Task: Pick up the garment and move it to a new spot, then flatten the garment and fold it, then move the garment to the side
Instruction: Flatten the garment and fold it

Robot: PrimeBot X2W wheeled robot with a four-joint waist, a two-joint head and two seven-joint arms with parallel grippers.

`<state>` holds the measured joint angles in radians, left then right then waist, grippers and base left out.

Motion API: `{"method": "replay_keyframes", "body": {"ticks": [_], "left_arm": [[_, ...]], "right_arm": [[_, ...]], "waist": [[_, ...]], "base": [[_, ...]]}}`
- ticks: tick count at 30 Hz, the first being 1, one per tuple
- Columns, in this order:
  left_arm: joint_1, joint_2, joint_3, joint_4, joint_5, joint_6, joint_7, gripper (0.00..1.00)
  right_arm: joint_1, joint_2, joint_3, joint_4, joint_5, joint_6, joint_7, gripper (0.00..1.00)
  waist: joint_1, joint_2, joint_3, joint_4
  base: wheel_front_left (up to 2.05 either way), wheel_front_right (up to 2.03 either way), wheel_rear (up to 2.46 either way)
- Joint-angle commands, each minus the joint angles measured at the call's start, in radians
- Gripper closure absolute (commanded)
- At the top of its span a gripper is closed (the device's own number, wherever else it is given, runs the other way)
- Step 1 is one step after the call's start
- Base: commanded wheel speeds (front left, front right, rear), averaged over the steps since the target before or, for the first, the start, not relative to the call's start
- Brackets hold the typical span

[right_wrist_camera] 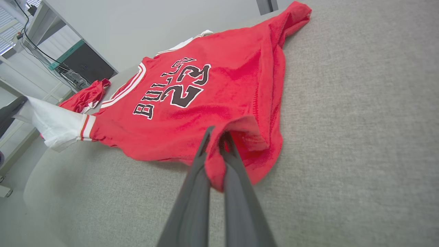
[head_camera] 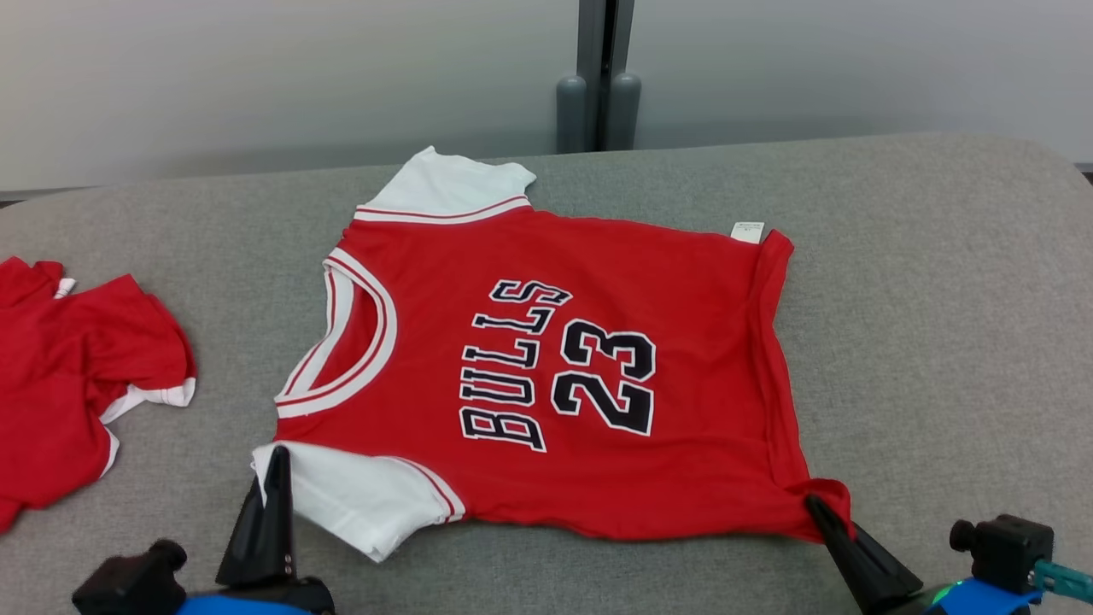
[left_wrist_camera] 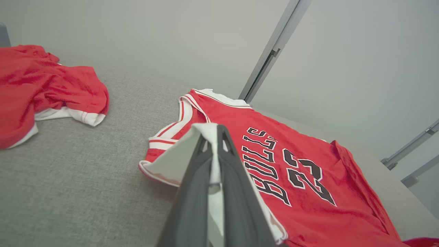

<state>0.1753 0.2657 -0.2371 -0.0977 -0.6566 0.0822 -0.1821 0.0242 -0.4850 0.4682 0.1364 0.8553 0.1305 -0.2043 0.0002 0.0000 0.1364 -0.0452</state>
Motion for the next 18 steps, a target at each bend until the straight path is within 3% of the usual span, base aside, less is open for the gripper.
{"method": "replay_keyframes", "body": {"ticks": [1,8,18], "left_arm": [[-0.046,0.014,0.001,0.006,0.010,-0.008,0.012,1.00],[-0.242,0.049,-0.014,0.101,0.025,-0.055,0.063,1.00],[-0.554,0.032,-0.028,0.355,0.026,-0.129,0.071,1.00]], "right_arm": [[-0.029,0.007,0.003,0.000,0.003,0.000,0.008,1.00],[-0.136,0.023,0.016,0.038,0.021,0.000,0.019,1.00],[-0.293,0.042,0.023,0.142,0.010,0.000,-0.004,1.00]], "waist": [[-0.0002,0.0000,0.012,-0.005],[-0.0002,0.0000,0.060,-0.015],[-0.0002,0.0000,0.153,-0.021]], "base": [[0.00,0.00,0.00],[0.00,0.00,0.00],[0.00,0.00,0.00]]}}
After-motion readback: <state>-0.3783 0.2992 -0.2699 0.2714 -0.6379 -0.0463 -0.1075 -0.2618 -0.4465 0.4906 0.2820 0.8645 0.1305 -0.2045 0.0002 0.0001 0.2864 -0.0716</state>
